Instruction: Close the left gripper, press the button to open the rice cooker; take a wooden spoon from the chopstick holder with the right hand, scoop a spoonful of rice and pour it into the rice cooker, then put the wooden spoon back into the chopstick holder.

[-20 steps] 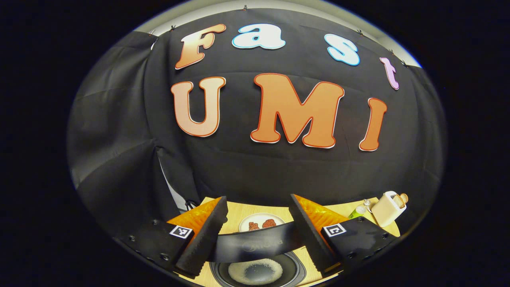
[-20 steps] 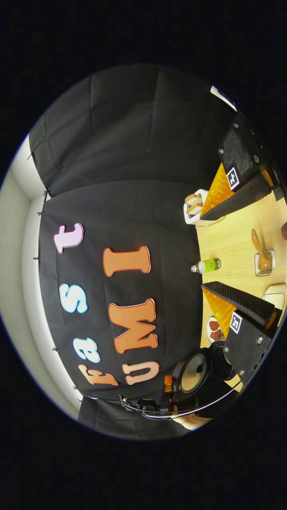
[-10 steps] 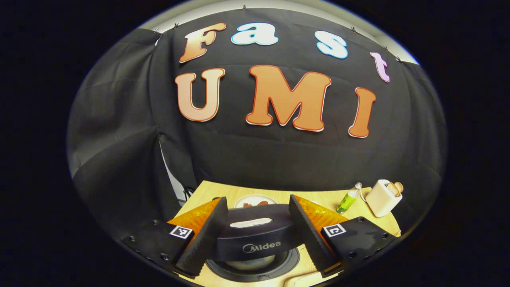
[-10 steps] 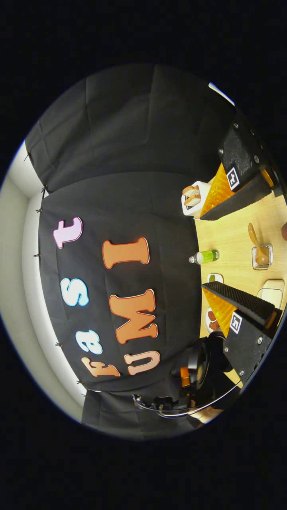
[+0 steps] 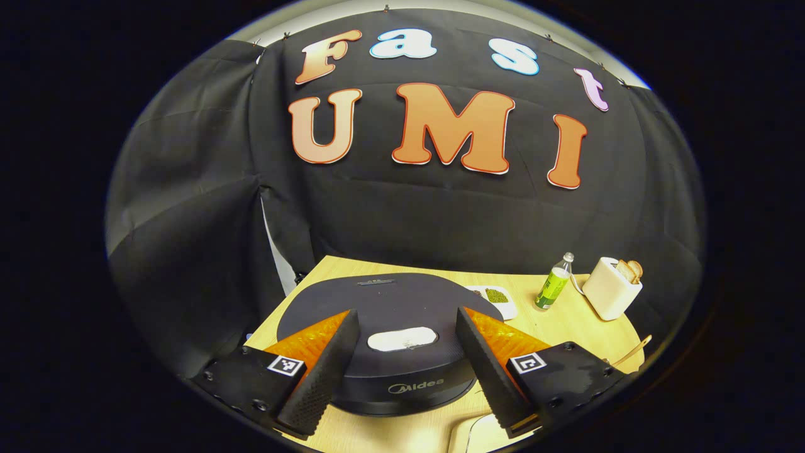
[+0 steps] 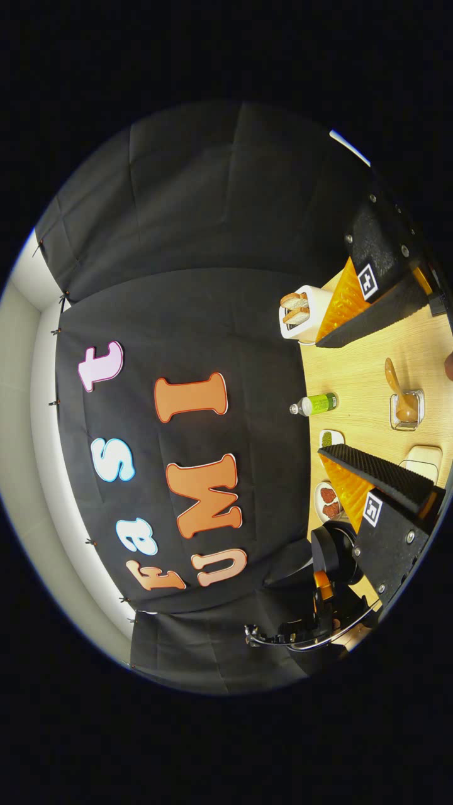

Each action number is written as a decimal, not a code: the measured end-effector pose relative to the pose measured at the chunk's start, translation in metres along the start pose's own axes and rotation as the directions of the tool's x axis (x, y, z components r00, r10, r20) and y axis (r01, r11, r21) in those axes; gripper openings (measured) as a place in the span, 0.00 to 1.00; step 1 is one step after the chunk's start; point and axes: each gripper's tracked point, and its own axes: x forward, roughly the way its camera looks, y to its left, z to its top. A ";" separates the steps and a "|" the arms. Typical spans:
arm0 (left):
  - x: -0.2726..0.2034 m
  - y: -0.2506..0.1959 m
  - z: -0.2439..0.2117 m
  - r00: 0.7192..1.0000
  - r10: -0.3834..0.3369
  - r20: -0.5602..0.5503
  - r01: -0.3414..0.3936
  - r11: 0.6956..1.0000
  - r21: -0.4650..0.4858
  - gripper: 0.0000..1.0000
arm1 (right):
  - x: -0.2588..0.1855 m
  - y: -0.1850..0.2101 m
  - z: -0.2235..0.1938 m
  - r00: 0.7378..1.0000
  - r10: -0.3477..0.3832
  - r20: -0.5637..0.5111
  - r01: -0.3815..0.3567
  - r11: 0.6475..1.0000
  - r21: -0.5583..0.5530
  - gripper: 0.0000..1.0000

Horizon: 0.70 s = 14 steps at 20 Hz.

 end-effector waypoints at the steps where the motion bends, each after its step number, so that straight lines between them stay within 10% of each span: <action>1: 0.001 -0.001 -0.005 1.000 0.010 0.014 -0.010 1.000 0.012 1.00 | -0.001 -0.003 -0.002 1.000 0.001 -0.006 -0.001 1.000 0.000 0.95; 14: 0.009 -0.004 -0.060 0.997 0.054 0.053 -0.057 0.997 0.052 0.98 | 0.002 -0.023 -0.027 0.998 0.003 -0.059 0.000 0.999 0.046 0.95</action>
